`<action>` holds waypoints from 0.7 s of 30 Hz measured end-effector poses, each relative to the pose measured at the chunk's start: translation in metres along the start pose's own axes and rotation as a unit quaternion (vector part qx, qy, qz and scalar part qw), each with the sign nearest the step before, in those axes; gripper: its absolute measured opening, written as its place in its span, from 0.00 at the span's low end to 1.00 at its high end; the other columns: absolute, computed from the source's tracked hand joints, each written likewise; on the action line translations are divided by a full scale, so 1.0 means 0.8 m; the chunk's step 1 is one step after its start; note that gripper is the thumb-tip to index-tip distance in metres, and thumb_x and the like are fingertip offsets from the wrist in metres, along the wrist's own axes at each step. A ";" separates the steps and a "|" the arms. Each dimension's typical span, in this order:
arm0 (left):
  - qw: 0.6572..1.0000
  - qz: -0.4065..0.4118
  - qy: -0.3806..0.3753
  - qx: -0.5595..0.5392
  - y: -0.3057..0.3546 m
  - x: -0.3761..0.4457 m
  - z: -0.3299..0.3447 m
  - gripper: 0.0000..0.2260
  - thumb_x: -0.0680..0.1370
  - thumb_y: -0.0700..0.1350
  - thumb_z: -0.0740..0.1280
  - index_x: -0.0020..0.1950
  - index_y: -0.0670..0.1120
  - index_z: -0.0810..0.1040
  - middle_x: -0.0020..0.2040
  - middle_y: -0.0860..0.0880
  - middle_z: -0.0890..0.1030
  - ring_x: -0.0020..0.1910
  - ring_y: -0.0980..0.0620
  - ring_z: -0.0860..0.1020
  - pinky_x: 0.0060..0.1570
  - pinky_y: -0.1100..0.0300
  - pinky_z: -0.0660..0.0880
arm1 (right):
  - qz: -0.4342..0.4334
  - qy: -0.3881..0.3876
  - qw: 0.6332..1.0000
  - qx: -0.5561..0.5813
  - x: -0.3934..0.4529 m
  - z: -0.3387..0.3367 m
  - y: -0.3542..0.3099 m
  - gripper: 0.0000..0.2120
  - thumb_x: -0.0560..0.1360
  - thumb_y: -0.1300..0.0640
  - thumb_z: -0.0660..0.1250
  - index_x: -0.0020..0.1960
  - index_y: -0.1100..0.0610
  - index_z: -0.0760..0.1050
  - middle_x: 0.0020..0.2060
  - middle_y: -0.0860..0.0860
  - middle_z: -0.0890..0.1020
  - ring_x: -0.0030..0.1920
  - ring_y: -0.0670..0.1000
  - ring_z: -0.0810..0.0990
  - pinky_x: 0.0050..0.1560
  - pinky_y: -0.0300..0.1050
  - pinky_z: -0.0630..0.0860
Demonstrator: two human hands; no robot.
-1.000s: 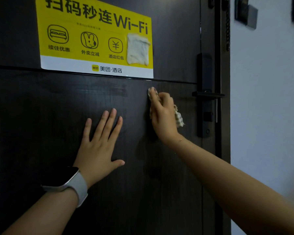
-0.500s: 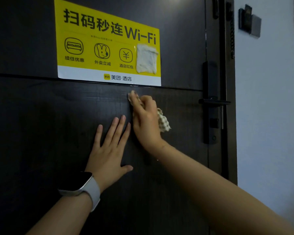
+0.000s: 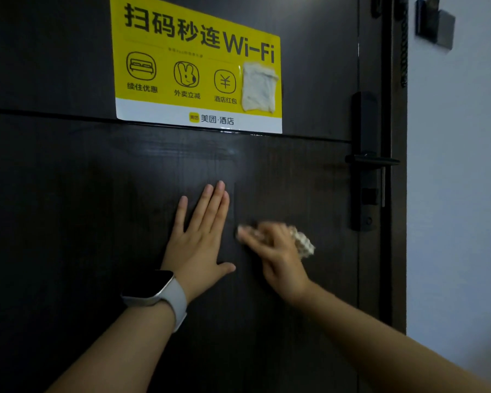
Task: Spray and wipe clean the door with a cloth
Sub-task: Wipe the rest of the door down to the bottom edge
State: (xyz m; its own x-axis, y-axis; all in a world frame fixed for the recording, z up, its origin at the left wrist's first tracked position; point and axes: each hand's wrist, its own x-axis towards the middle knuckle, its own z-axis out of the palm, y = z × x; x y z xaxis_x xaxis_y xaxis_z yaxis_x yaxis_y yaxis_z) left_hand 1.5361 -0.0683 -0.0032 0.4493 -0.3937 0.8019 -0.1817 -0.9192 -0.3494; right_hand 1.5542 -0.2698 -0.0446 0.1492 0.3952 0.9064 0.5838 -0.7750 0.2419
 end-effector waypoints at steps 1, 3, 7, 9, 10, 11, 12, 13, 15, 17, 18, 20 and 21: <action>1.000 0.000 -0.002 0.001 0.000 0.000 -0.001 0.62 0.60 0.70 0.73 0.79 0.42 0.43 0.80 0.45 0.40 0.78 0.47 0.38 0.73 0.44 0.34 | -0.017 -0.039 0.999 0.001 -0.030 -0.001 0.001 0.25 0.75 0.64 0.58 0.71 0.53 0.71 0.58 0.55 0.70 0.55 0.54 0.71 0.57 0.44 0.66; 1.000 0.000 -0.007 0.001 0.001 0.000 -0.002 0.62 0.61 0.70 0.72 0.78 0.43 0.39 0.79 0.45 0.37 0.77 0.48 0.34 0.72 0.44 0.30 | -0.050 -0.099 0.994 -0.012 -0.063 -0.007 0.006 0.27 0.74 0.64 0.56 0.72 0.51 0.70 0.59 0.54 0.70 0.55 0.53 0.71 0.56 0.45 0.68; 1.000 0.002 -0.012 -0.014 0.002 0.001 -0.002 0.61 0.65 0.70 0.69 0.75 0.44 0.29 0.75 0.47 0.26 0.74 0.49 0.26 0.69 0.45 0.24 | -0.048 -0.041 0.998 -0.023 -0.025 -0.022 0.033 0.23 0.76 0.64 0.56 0.67 0.53 0.76 0.55 0.58 0.75 0.52 0.55 0.73 0.52 0.47 0.70; 1.000 0.001 -0.007 -0.022 0.002 0.002 0.000 0.61 0.66 0.70 0.68 0.74 0.45 0.27 0.74 0.47 0.24 0.72 0.49 0.24 0.67 0.46 0.22 | 0.041 0.069 0.996 -0.028 0.026 -0.026 0.049 0.21 0.76 0.64 0.57 0.65 0.53 0.77 0.52 0.58 0.76 0.52 0.56 0.74 0.52 0.51 0.74; 1.000 0.002 -0.005 -0.025 0.002 0.002 0.000 0.60 0.66 0.70 0.68 0.74 0.45 0.27 0.74 0.47 0.23 0.72 0.49 0.24 0.67 0.46 0.22 | 0.101 0.122 0.987 -0.017 0.055 -0.028 0.056 0.22 0.75 0.66 0.58 0.65 0.53 0.78 0.52 0.56 0.76 0.52 0.56 0.75 0.54 0.52 0.75; 1.000 0.003 -0.004 -0.026 0.002 0.002 -0.001 0.60 0.66 0.70 0.68 0.74 0.45 0.27 0.74 0.47 0.23 0.72 0.49 0.24 0.67 0.46 0.22 | 0.160 0.166 0.973 0.002 0.080 -0.028 0.060 0.23 0.74 0.69 0.59 0.65 0.52 0.78 0.51 0.54 0.74 0.52 0.57 0.76 0.55 0.50 0.75; 1.000 0.003 -0.002 -0.024 0.002 0.001 0.000 0.60 0.66 0.70 0.68 0.75 0.45 0.28 0.74 0.47 0.24 0.72 0.49 0.24 0.67 0.45 0.22 | 0.207 0.197 0.958 0.018 0.100 -0.027 0.061 0.25 0.73 0.71 0.60 0.65 0.52 0.78 0.51 0.53 0.73 0.52 0.57 0.76 0.56 0.47 0.74; 1.000 0.005 0.001 -0.021 0.002 0.001 0.000 0.60 0.65 0.71 0.68 0.75 0.44 0.29 0.75 0.47 0.26 0.73 0.49 0.26 0.68 0.45 0.23 | 0.232 0.215 0.948 0.024 0.111 -0.023 0.057 0.26 0.73 0.72 0.60 0.65 0.53 0.77 0.51 0.54 0.73 0.52 0.58 0.75 0.56 0.46 0.73; 1.000 0.010 0.002 -0.019 0.002 0.002 -0.001 0.61 0.64 0.71 0.69 0.76 0.44 0.31 0.76 0.46 0.28 0.74 0.48 0.28 0.69 0.45 0.24 | 0.206 0.202 0.957 -0.006 0.101 -0.017 0.040 0.27 0.72 0.71 0.56 0.66 0.54 0.76 0.51 0.57 0.74 0.51 0.57 0.73 0.55 0.48 0.72; 1.000 0.008 0.003 -0.015 0.003 0.002 -0.001 0.62 0.63 0.70 0.70 0.77 0.43 0.33 0.77 0.46 0.30 0.75 0.48 0.29 0.70 0.45 0.26 | 0.126 0.110 0.985 -0.036 0.053 -0.019 0.023 0.26 0.73 0.65 0.54 0.68 0.54 0.75 0.52 0.57 0.74 0.51 0.54 0.71 0.53 0.50 0.72; 1.000 0.005 0.003 -0.013 0.003 0.003 -0.003 0.62 0.62 0.70 0.71 0.77 0.43 0.34 0.78 0.46 0.32 0.76 0.48 0.31 0.70 0.45 0.26 | 0.091 0.049 0.994 -0.039 0.027 -0.027 0.017 0.24 0.75 0.63 0.54 0.69 0.54 0.74 0.53 0.57 0.74 0.52 0.53 0.71 0.52 0.50 0.73; 1.000 0.000 -0.001 -0.010 0.003 0.003 -0.005 0.63 0.61 0.70 0.72 0.77 0.43 0.36 0.78 0.45 0.34 0.77 0.48 0.34 0.71 0.45 0.27 | 0.051 -0.053 0.997 -0.031 -0.004 -0.054 0.015 0.22 0.76 0.61 0.56 0.68 0.53 0.75 0.53 0.54 0.74 0.51 0.52 0.72 0.49 0.49 0.76; 1.000 -0.001 -0.003 -0.010 0.003 0.002 -0.005 0.63 0.61 0.70 0.72 0.77 0.43 0.36 0.78 0.45 0.35 0.77 0.47 0.34 0.71 0.45 0.27 | 0.034 -0.075 0.996 -0.025 -0.005 -0.070 0.016 0.20 0.77 0.61 0.58 0.67 0.52 0.76 0.52 0.54 0.75 0.50 0.52 0.73 0.48 0.49 0.76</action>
State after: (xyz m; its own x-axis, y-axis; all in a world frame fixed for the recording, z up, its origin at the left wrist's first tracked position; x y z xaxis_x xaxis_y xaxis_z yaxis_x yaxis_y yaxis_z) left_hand 1.5327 -0.0711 -0.0006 0.4556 -0.3920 0.7992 -0.1976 -0.9199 -0.3386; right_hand 1.5165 -0.3093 -0.0256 0.3073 0.4065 0.8604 0.5278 -0.8252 0.2014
